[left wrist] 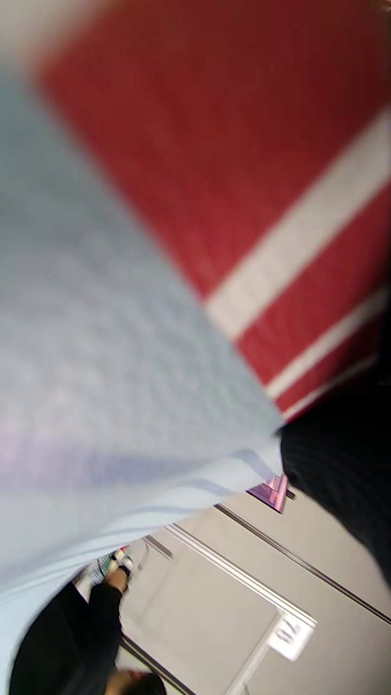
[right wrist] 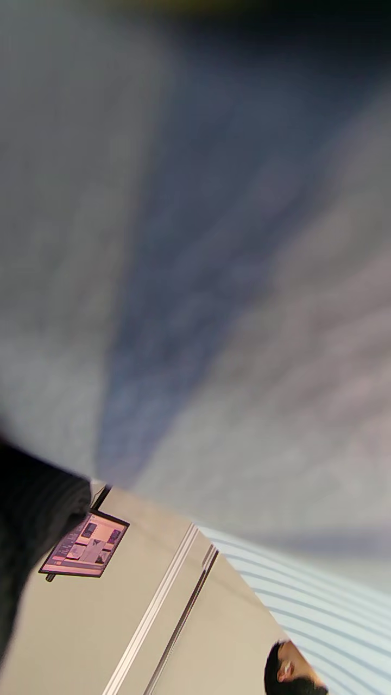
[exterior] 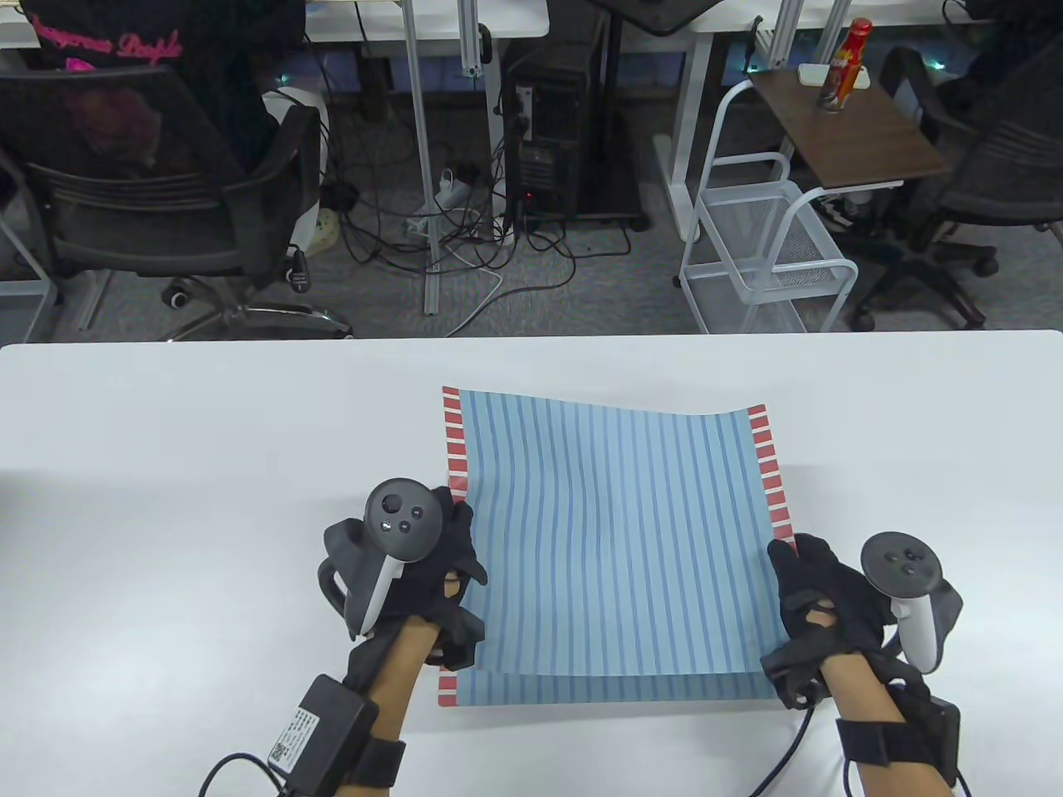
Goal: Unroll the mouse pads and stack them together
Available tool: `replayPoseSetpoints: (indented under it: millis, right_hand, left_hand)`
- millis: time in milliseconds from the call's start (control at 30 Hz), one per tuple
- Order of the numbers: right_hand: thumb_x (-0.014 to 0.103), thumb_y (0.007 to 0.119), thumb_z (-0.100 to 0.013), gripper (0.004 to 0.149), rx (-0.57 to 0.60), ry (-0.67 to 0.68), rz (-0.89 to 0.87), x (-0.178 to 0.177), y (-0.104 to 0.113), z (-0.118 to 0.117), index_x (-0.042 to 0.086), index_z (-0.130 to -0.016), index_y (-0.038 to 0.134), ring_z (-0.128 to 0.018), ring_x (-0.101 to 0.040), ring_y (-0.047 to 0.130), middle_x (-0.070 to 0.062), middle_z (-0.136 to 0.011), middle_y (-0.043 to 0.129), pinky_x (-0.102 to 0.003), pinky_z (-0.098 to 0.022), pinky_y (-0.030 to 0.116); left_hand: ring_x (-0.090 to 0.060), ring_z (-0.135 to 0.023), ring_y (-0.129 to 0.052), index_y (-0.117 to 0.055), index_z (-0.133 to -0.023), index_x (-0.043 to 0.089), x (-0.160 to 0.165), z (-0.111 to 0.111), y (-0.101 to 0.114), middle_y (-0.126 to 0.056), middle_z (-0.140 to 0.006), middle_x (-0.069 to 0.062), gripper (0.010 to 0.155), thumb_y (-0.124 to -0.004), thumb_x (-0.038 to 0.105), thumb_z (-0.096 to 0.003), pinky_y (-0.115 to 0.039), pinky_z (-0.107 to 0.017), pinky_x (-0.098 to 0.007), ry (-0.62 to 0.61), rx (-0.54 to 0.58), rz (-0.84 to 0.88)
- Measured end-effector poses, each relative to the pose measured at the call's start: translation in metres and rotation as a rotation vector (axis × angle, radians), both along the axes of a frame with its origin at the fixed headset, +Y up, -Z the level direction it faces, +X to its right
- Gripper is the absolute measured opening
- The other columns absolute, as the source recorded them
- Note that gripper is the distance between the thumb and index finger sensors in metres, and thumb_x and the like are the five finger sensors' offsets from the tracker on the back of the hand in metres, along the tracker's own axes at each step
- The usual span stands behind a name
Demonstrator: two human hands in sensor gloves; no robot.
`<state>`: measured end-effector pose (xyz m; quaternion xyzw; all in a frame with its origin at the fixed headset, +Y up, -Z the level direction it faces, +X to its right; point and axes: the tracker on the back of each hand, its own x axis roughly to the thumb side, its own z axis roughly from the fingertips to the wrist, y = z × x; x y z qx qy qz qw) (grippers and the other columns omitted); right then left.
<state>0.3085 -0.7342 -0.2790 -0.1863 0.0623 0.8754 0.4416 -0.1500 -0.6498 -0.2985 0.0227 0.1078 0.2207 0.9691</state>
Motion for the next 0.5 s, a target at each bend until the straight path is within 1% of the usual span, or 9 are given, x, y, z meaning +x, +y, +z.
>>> replayPoseSetpoints:
  millis: [133,233,367,500]
  right_hand:
    - [0.042,0.072,-0.047,0.042,-0.038,-0.014,0.121,-0.003,-0.002,-0.001,0.020,-0.083,0.070,-0.016,-0.018,0.096,-0.005,-0.050,0.093,-0.033,-0.008,0.083]
    - [0.042,0.072,-0.047,0.042,-0.098,-0.024,0.227,-0.008,-0.006,-0.003,0.021,-0.083,0.070,-0.016,-0.017,0.096,-0.004,-0.050,0.093,-0.033,-0.009,0.083]
    - [0.044,0.072,-0.046,0.042,-0.161,-0.032,0.358,-0.015,-0.012,-0.006,0.022,-0.082,0.071,-0.016,-0.017,0.096,-0.003,-0.049,0.093,-0.033,-0.009,0.083]
    - [0.044,0.073,-0.046,0.042,-0.201,-0.033,0.454,-0.022,-0.017,-0.008,0.022,-0.081,0.072,-0.016,-0.017,0.096,-0.003,-0.049,0.094,-0.033,-0.009,0.083]
  left_hand:
    - [-0.025,-0.025,-0.111,-0.093,-0.076,0.021,0.005,-0.008,-0.027,-0.106,-0.045,0.005,0.045,-0.080,0.045,-0.0402,-0.093,-0.019,-0.036,0.012,-0.055,-0.092]
    - [-0.025,-0.026,-0.111,-0.093,-0.076,0.021,0.010,-0.014,-0.052,-0.106,-0.044,0.005,0.045,-0.079,0.045,-0.0403,-0.092,-0.019,-0.036,0.014,-0.112,-0.128]
    - [-0.025,-0.026,-0.111,-0.093,-0.076,0.021,0.013,-0.019,-0.073,-0.106,-0.045,0.006,0.045,-0.079,0.045,-0.0405,-0.092,-0.019,-0.036,0.010,-0.174,-0.186]
    - [-0.025,-0.026,-0.111,-0.093,-0.077,0.022,0.015,-0.022,-0.087,-0.106,-0.044,0.006,0.045,-0.079,0.045,-0.0405,-0.092,-0.020,-0.036,0.016,-0.227,-0.227]
